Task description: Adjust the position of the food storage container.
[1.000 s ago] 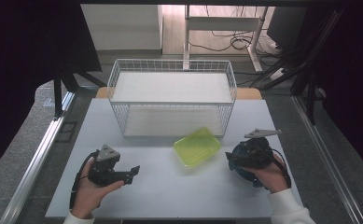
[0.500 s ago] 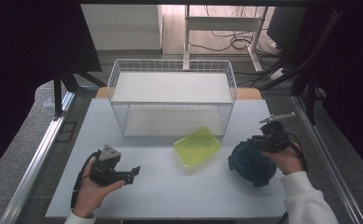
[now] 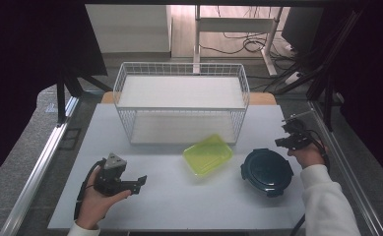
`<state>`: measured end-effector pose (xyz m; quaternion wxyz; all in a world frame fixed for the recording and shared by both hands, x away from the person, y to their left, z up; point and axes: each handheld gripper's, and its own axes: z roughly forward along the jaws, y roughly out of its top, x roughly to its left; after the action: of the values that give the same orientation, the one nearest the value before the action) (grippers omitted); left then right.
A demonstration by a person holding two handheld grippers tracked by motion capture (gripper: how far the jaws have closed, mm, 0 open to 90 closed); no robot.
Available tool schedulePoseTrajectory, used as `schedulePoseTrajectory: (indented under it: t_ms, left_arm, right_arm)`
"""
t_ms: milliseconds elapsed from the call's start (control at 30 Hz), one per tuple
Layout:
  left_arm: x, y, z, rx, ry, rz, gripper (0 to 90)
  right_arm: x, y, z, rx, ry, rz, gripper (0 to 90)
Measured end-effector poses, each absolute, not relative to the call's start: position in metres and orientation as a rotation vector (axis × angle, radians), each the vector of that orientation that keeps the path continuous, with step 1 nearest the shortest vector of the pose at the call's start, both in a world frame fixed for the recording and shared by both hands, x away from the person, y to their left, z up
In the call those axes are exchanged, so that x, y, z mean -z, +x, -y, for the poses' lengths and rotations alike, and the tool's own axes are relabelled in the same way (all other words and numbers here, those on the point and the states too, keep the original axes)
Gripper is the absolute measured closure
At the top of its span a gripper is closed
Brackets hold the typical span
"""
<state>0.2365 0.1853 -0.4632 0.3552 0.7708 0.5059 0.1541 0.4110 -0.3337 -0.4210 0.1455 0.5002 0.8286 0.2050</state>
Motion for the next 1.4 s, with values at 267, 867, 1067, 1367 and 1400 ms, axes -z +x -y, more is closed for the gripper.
schedulePoseTrajectory:
  t_ms: [267,867,1067,1367,1400]
  left_arm:
    - [0.464,0.237,-0.186,-0.400,1.994,-1.310,16.3]
    - [0.467,0.238,-0.184,-0.418,1.989,-1.323,16.6]
    - [0.468,0.238,-0.184,-0.421,1.989,-1.325,16.6]
    - [0.469,0.238,-0.181,-0.418,2.000,-1.321,16.6]
    - [0.469,0.238,-0.181,-0.417,2.001,-1.320,16.6]
  right_arm:
    - [0.438,0.413,0.331,-0.477,1.337,-2.492,89.1]
    - [0.441,0.403,0.317,-0.395,1.178,-2.500,89.5]
    - [0.441,0.396,0.308,-0.385,1.151,-2.523,89.6]
    - [0.441,0.381,0.294,-0.393,1.117,-2.573,89.6]
    - [0.441,0.379,0.293,-0.395,1.110,-2.579,89.6]
